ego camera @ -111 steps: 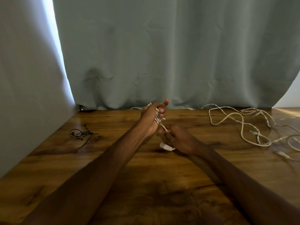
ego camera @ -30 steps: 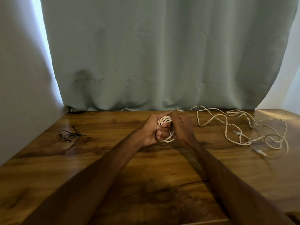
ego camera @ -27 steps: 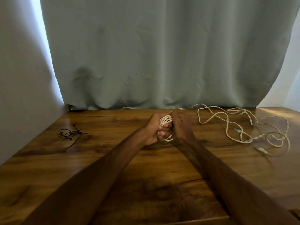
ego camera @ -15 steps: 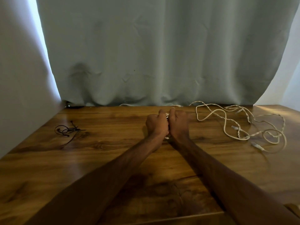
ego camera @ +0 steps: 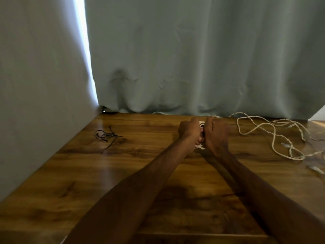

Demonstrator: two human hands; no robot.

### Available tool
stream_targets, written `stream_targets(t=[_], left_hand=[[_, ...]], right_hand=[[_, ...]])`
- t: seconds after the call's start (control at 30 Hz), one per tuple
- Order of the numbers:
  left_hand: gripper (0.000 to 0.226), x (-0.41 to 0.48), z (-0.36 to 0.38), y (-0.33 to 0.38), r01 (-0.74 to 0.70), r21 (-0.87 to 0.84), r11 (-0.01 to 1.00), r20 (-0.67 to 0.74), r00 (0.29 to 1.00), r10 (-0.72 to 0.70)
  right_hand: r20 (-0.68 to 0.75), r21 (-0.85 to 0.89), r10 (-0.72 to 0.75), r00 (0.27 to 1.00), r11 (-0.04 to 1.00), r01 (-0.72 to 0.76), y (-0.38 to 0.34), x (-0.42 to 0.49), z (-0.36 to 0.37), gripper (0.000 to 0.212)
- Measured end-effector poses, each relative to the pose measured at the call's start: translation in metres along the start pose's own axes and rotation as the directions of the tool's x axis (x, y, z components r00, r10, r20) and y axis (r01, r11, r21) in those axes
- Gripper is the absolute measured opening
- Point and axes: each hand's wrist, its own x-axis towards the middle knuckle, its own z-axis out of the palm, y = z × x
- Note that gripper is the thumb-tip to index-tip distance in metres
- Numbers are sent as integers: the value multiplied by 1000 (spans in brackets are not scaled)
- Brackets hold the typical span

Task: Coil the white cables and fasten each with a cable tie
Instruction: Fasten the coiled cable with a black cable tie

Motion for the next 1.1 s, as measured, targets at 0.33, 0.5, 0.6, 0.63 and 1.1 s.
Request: stream_targets(t=[0.33, 0.5, 0.6, 0.63, 1.1], left_hand=[[54, 22, -73, 10, -201, 32, 979, -16, 979, 202], [40, 42, -126, 12, -298, 187, 936, -260, 904, 340], [37, 59, -169, 20, -332, 131, 934, -346, 868, 357], [38, 65, -185, 25, -340, 107, 934, -383, 853, 354], [40, 80, -284, 41, -394, -290, 872, -551, 814, 184]], right_hand=[[-49, 106, 21, 999, 994, -16, -67, 5, 49, 57], [155, 245, 24, 988, 968, -62, -106, 8, 96, 69], [414, 451, 199, 888, 803, -390, -133, 4, 117, 72], [520, 508, 250, 816, 678, -532, -141, 2, 122, 72], [648, 263, -127, 751, 962, -65, -170, -23, 185, 24]])
